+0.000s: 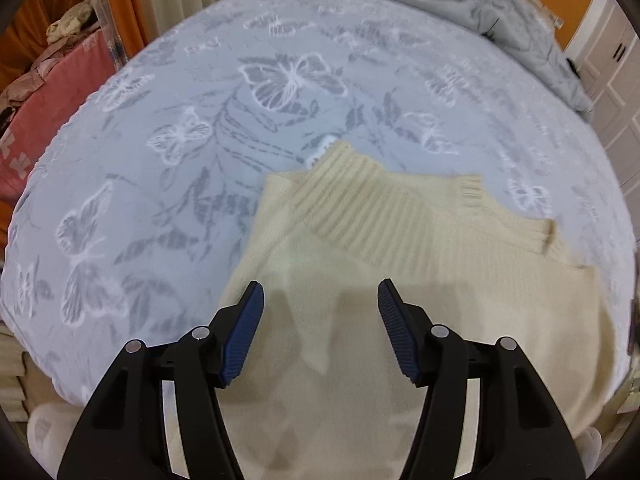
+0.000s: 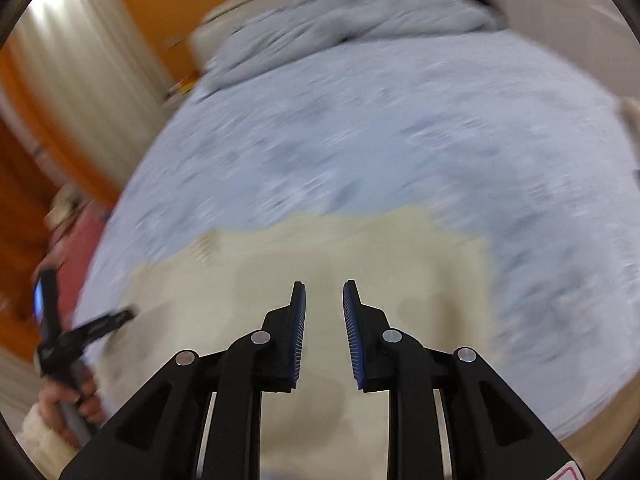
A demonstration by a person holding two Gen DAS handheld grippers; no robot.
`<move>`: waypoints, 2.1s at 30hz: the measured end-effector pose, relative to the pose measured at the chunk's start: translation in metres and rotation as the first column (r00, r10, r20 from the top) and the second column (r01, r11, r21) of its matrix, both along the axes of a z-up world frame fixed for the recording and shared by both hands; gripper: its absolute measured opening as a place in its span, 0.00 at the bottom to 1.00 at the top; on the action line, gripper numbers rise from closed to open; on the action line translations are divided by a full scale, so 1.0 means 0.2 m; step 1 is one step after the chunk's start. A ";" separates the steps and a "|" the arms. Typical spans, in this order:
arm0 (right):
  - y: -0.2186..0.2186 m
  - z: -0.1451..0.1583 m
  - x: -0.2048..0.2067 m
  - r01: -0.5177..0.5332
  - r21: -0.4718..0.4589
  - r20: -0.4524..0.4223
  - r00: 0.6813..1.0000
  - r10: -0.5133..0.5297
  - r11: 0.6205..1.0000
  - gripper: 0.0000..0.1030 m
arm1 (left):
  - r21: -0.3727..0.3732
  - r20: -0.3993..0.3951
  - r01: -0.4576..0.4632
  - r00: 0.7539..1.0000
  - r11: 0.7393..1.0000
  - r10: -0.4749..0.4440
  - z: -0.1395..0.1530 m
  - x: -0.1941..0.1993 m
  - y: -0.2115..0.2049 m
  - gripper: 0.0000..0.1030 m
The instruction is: Fold small clothes
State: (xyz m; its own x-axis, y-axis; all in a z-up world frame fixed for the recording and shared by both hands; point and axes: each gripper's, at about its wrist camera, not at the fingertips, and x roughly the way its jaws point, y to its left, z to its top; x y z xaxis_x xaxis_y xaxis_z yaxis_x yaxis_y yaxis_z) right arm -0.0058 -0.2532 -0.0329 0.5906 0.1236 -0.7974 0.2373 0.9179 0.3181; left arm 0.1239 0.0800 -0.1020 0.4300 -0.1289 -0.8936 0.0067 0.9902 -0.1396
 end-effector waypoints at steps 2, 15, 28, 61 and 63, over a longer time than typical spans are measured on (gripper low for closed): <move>0.18 -0.09 -0.01 -0.078 0.064 -0.034 0.996 0.081 0.995 0.20 | -0.017 0.009 -0.002 1.000 1.000 0.002 0.03 -0.09 0.03 0.56; 0.64 -0.19 0.04 -0.225 0.009 -0.115 0.968 0.225 0.974 0.19 | 0.030 -0.001 0.024 1.000 0.999 -0.024 -0.14 -0.35 0.12 0.60; 0.14 -0.02 -0.23 0.083 -0.219 -0.122 0.986 -0.112 0.972 0.53 | -0.044 0.030 0.044 0.999 0.998 -0.043 -0.20 -0.37 0.17 0.69; -0.38 -0.45 -0.17 0.340 -0.101 -0.348 0.868 -0.354 0.935 0.03 | -0.052 0.048 0.056 0.997 0.997 -0.053 -0.20 -0.39 0.17 0.76; -0.32 -0.35 -0.17 0.335 -0.106 -0.313 0.882 -0.351 0.936 0.07 | -0.077 0.049 0.046 0.998 0.996 -0.042 -0.19 -0.39 0.19 0.76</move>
